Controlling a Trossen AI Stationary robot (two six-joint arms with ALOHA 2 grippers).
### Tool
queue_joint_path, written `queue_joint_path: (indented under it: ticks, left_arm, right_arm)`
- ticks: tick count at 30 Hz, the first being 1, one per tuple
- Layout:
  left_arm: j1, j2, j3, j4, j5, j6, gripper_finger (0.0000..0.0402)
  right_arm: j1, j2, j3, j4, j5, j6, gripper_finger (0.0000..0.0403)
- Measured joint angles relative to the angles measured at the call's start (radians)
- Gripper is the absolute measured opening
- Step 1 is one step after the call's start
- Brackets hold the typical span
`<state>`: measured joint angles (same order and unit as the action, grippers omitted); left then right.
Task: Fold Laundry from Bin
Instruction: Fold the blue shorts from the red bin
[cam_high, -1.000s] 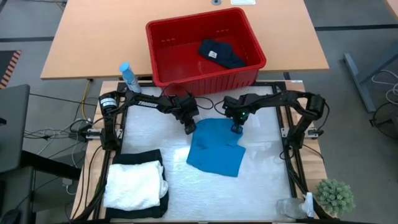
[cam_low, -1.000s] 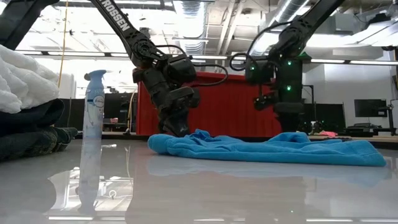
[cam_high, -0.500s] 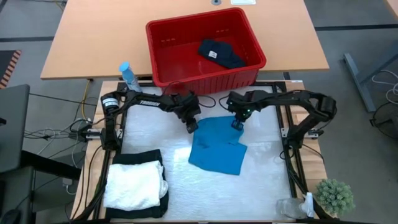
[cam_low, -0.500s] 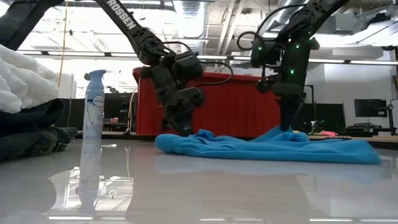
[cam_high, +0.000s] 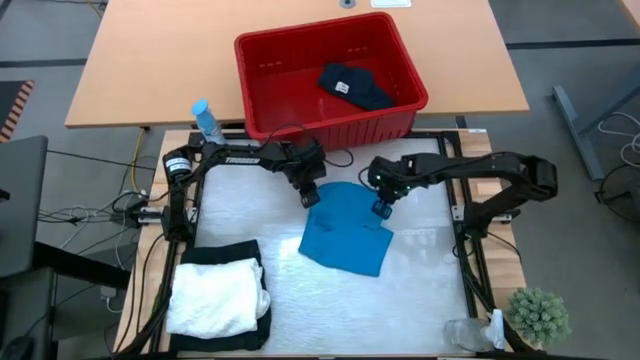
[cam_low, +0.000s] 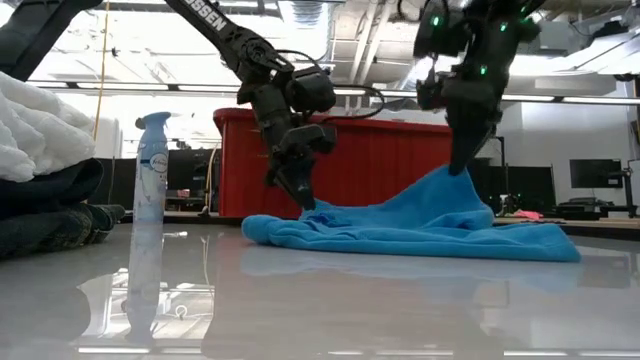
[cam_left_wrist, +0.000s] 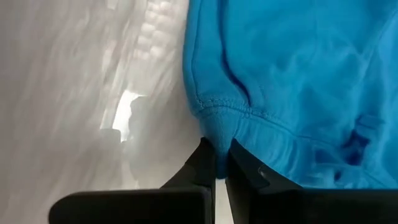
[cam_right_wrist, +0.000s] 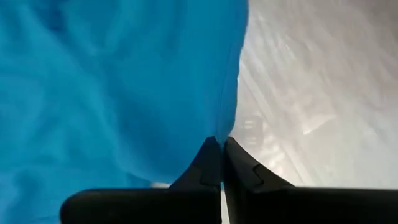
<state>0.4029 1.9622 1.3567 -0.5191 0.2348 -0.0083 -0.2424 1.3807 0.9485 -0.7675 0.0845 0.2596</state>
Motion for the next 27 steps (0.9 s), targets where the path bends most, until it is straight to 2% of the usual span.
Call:
queue_joint_path:
  ticks: [8, 14, 22, 27]
  left_arm:
    - [-0.017, -0.003, 0.092, -0.116, 0.004, 0.047, 0.0002]
    - [-0.041, -0.003, 0.131, -0.186, -0.050, 0.081, 0.0002]
    - [-0.066, -0.005, 0.155, -0.206, -0.069, 0.105, 0.0002]
    - [-0.077, -0.010, 0.155, -0.209, -0.069, 0.102, 0.0002]
  right_arm:
    - [0.146, -0.017, 0.044, -0.026, 0.003, 0.104, 0.0022]
    - [0.277, -0.018, 0.087, -0.036, 0.108, 0.180, 0.0022]
    - [0.443, -0.019, 0.102, -0.010, 0.126, 0.298, 0.0022]
    - [0.505, -0.019, 0.102, -0.006, 0.130, 0.379, 0.0022]
